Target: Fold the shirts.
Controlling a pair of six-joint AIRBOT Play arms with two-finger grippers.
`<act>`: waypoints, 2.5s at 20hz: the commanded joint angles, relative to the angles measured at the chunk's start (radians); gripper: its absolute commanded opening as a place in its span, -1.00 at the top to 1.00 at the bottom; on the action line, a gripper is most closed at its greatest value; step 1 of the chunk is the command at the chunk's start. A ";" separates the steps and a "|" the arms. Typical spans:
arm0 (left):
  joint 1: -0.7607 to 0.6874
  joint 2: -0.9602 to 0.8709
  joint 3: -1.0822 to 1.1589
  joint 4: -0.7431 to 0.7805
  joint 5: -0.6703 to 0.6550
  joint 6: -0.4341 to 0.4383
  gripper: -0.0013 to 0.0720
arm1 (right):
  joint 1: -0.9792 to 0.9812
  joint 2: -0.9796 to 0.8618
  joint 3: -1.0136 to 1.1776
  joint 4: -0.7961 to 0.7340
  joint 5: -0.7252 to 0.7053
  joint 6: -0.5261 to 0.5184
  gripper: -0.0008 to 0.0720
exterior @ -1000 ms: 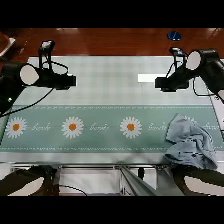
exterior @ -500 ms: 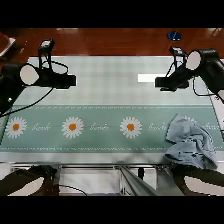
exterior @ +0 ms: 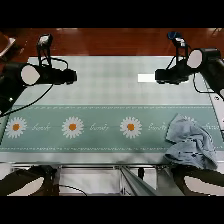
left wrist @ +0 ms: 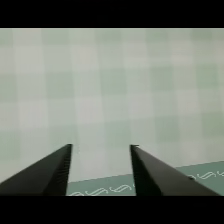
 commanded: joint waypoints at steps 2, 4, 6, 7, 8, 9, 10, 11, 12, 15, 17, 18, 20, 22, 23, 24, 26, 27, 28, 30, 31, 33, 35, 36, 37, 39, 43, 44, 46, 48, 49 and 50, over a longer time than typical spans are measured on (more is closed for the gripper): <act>0.015 0.004 0.015 0.004 -0.195 0.101 -0.42 | -0.040 0.120 0.027 -0.141 0.301 -0.082 -0.16; 0.023 0.031 -0.011 0.003 -0.303 0.126 -0.42 | -0.054 0.269 -0.037 -0.223 0.371 -0.065 -0.16; 0.016 0.116 -0.110 -0.065 -0.297 0.125 -0.42 | -0.093 0.452 -0.162 -0.243 0.399 -0.017 -0.16; 0.008 0.177 -0.187 -0.124 -0.247 0.125 -0.42 | -0.124 0.544 -0.242 -0.242 0.416 0.017 -0.16; -0.006 0.232 -0.259 -0.162 -0.190 0.125 -0.42 | -0.158 0.628 -0.326 -0.240 0.435 0.044 -0.16; -0.023 0.283 -0.327 -0.180 -0.140 0.125 -0.42 | -0.190 0.694 -0.402 -0.228 0.457 0.056 -0.16; -0.036 0.315 -0.377 -0.181 -0.110 0.125 -0.42 | -0.220 0.743 -0.472 -0.215 0.478 0.056 -0.16; -0.047 0.332 -0.413 -0.181 -0.096 0.116 -0.42 | -0.250 0.780 -0.541 -0.196 0.495 0.053 -0.16; -0.049 0.330 -0.429 -0.184 -0.098 0.113 -0.42 | -0.277 0.800 -0.602 -0.175 0.499 0.042 -0.16; -0.050 0.317 -0.436 -0.185 -0.096 0.113 -0.42 | -0.341 0.792 -0.735 -0.129 0.450 0.017 -0.16; -0.050 0.316 -0.436 -0.185 -0.093 0.113 -0.42 | -0.372 0.770 -0.796 -0.119 0.399 0.014 -0.16; -0.050 0.315 -0.436 -0.185 -0.093 0.113 -0.42 | -0.388 0.752 -0.822 -0.122 0.373 0.013 -0.16; -0.050 0.311 -0.436 -0.185 -0.093 0.113 -0.42 | -0.418 0.705 -0.860 -0.132 0.326 0.012 -0.16; -0.050 0.305 -0.436 -0.185 -0.088 0.113 -0.42 | -0.437 0.639 -0.880 -0.132 0.266 0.009 -0.16; -0.050 0.303 -0.436 -0.185 -0.083 0.113 -0.42 | -0.437 0.603 -0.880 -0.131 0.238 0.009 -0.16; -0.050 0.300 -0.436 -0.185 -0.076 0.113 -0.42 | -0.437 0.564 -0.880 -0.127 0.206 0.009 -0.16; -0.050 0.292 -0.436 -0.188 -0.068 0.113 -0.42 | -0.437 0.485 -0.880 -0.126 0.160 0.009 -0.16; -0.050 0.287 -0.436 -0.189 -0.066 0.113 -0.42 | -0.437 0.449 -0.880 -0.120 0.140 0.008 -0.12; -0.050 0.285 -0.436 -0.189 -0.067 0.113 -0.42 | -0.437 0.423 -0.880 -0.111 0.125 0.007 -0.06; -0.044 0.285 -0.432 -0.148 -0.066 0.169 -0.42 | -0.437 0.392 -0.880 -0.060 0.102 -0.035 0.56; -0.031 0.286 -0.423 -0.068 -0.074 0.185 -0.42 | -0.437 0.391 -0.877 -0.020 0.096 -0.074 0.90; 0.039 0.288 -0.372 0.017 -0.134 0.166 -0.42 | -0.437 0.392 -0.826 0.021 0.123 -0.140 0.90; 0.118 0.296 -0.305 0.014 -0.212 0.166 -0.42 | -0.437 0.426 -0.697 0.063 0.156 -0.179 0.90; 0.143 0.311 -0.285 0.011 -0.247 0.166 -0.42 | -0.437 0.456 -0.618 0.093 0.156 -0.181 0.90; 0.157 0.334 -0.282 -0.003 -0.272 0.167 -0.42 | -0.437 0.489 -0.523 0.139 0.154 -0.194 0.90; 0.155 0.399 -0.313 -0.050 -0.306 0.170 -0.42 | -0.434 0.539 -0.338 0.219 0.151 -0.217 0.90; 0.140 0.503 -0.437 -0.131 -0.270 0.169 -0.42 | -0.434 0.588 0.028 0.346 0.152 -0.251 0.90; 0.140 0.509 -0.457 -0.138 -0.261 0.169 -0.42 | -0.434 0.588 0.116 0.382 0.151 -0.262 0.90; 0.140 0.510 -0.489 -0.144 -0.228 0.169 -0.42 | -0.434 0.588 0.262 0.442 0.136 -0.278 0.90; 0.140 0.510 -0.513 -0.144 -0.170 0.148 -0.42 | -0.434 0.582 0.368 0.497 0.124 -0.298 0.90; 0.140 0.510 -0.518 -0.150 -0.141 0.140 -0.42 | -0.434 0.571 0.417 0.538 0.127 -0.319 0.90; 0.140 0.510 -0.518 -0.167 -0.116 0.140 -0.42 | -0.434 0.557 0.454 0.582 0.133 -0.330 0.90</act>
